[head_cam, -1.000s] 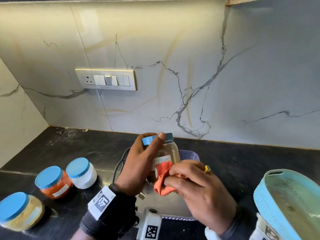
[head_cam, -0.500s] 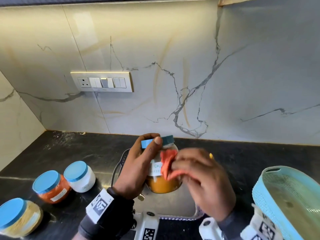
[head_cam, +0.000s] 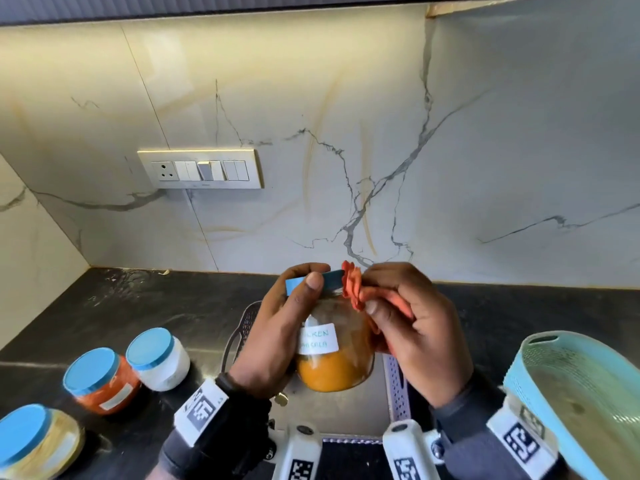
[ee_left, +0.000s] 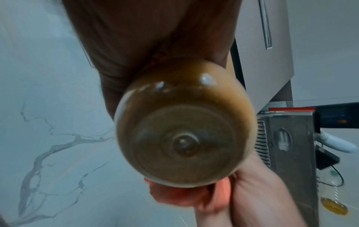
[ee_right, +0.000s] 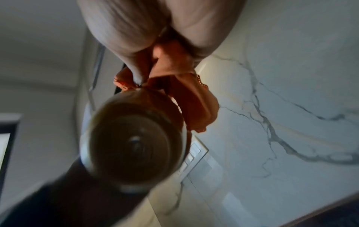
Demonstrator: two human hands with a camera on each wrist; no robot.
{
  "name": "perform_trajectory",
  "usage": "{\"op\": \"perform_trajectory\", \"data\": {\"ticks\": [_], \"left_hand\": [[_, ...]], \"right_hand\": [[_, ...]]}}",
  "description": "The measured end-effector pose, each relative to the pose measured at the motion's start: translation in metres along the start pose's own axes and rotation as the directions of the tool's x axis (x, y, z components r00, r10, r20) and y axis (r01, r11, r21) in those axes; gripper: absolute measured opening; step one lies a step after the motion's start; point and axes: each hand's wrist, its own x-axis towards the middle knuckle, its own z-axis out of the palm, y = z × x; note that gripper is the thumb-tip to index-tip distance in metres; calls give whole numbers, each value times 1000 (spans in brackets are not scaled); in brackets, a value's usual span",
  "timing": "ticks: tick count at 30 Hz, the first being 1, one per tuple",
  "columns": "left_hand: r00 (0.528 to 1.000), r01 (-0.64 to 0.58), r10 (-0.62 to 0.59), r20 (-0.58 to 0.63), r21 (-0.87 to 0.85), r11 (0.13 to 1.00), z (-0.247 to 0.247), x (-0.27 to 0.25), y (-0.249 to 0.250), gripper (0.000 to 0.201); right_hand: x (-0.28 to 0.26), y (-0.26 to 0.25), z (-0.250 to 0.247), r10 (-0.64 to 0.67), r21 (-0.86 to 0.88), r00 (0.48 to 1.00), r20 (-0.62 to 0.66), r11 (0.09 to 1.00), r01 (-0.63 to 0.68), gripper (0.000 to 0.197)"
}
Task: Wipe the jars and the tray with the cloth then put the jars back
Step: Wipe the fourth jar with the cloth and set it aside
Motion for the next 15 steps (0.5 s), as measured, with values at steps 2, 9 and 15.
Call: {"op": "perform_trajectory", "data": {"ticks": [2,9,15], "left_hand": [[1000,-14,14,-13,-5,1000,2,1,2,74],[1000,-22,22,-9,-86,996,-4,5,10,76],[999,-50,50,-10,-5,999,4,3,8,76]], "right_hand": [[2,-1,2,34,28,999,-16,999,-34,15],[-40,-9,8,-181,-168,979,94,966,195,24],[-9,3,-2,-28,-9,1000,11,1000,28,12]]}}
